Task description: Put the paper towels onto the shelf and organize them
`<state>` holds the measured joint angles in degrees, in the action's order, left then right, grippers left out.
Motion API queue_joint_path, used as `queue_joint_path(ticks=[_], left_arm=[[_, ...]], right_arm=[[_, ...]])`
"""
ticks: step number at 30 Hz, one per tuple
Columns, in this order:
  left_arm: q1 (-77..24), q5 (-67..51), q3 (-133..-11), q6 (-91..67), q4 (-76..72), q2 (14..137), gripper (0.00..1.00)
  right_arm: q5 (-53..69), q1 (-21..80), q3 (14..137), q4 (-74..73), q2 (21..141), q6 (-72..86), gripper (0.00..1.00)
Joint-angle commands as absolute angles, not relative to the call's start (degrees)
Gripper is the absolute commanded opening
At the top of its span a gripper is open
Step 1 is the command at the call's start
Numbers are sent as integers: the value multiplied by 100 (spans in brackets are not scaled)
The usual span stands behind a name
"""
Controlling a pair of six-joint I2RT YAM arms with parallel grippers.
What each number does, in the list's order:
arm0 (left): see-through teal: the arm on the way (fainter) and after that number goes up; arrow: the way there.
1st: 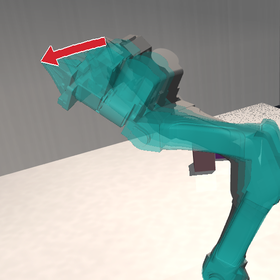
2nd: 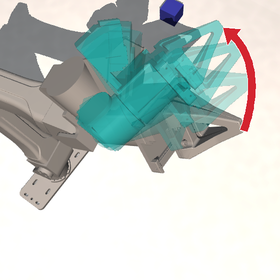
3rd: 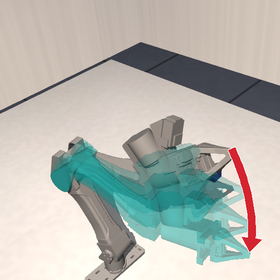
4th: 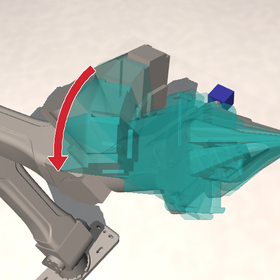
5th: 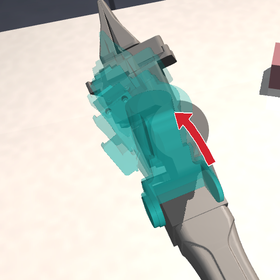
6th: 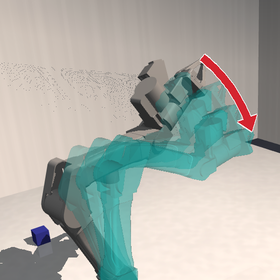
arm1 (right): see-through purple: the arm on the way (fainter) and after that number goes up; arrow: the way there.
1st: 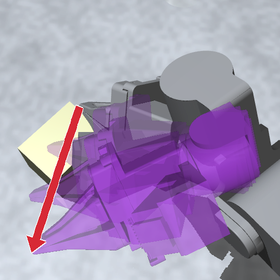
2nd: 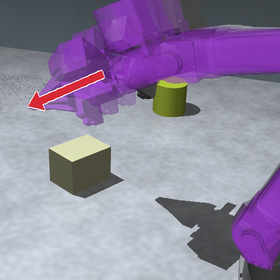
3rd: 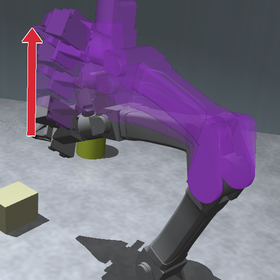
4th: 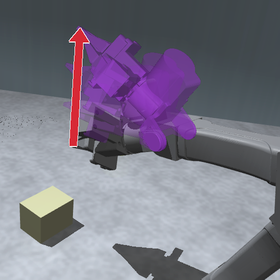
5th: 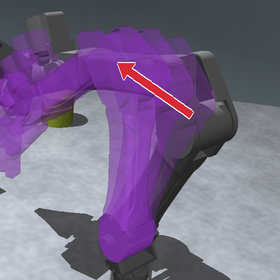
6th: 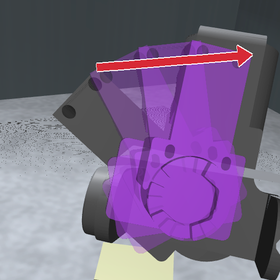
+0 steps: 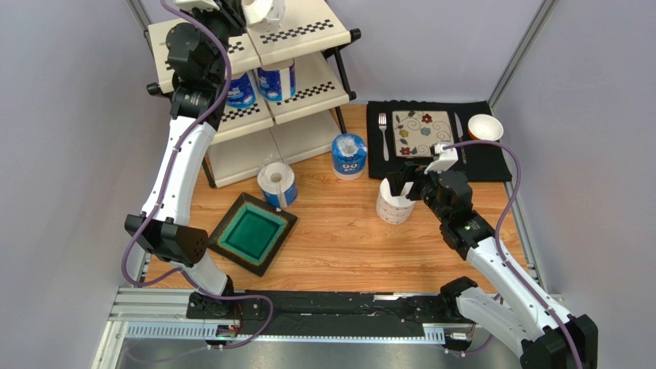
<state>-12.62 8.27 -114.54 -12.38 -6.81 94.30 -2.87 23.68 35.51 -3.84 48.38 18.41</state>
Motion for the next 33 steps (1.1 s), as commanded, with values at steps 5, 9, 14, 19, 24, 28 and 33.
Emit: queue_joint_path(ticks=[5,9,14,19,24,28,33], left_arm=[[-1230,958,-11751,-1397,-712,9193,27],[-1230,967,-11725,-1502,-581,9185,27],[-1230,958,-11698,-1538,-563,9176,27],[-1230,958,-11654,-1512,-527,9150,28],[-1230,976,-11593,-1503,-571,9158,33],[-1230,914,-11619,-1529,-624,9237,39],[-1222,879,-11637,-1556,-721,9343,43]], right_arm=[[-185,2364,3568,-97,4869,1890,86],[-185,2364,3568,-79,4869,1890,86],[-176,2364,3560,-70,4896,1898,86],[-220,2364,3560,-88,4887,1898,86],[-281,2373,3559,-123,4869,1916,86],[-369,2364,3568,-158,4808,1872,86],[-404,2373,3586,-202,4790,1846,86]])
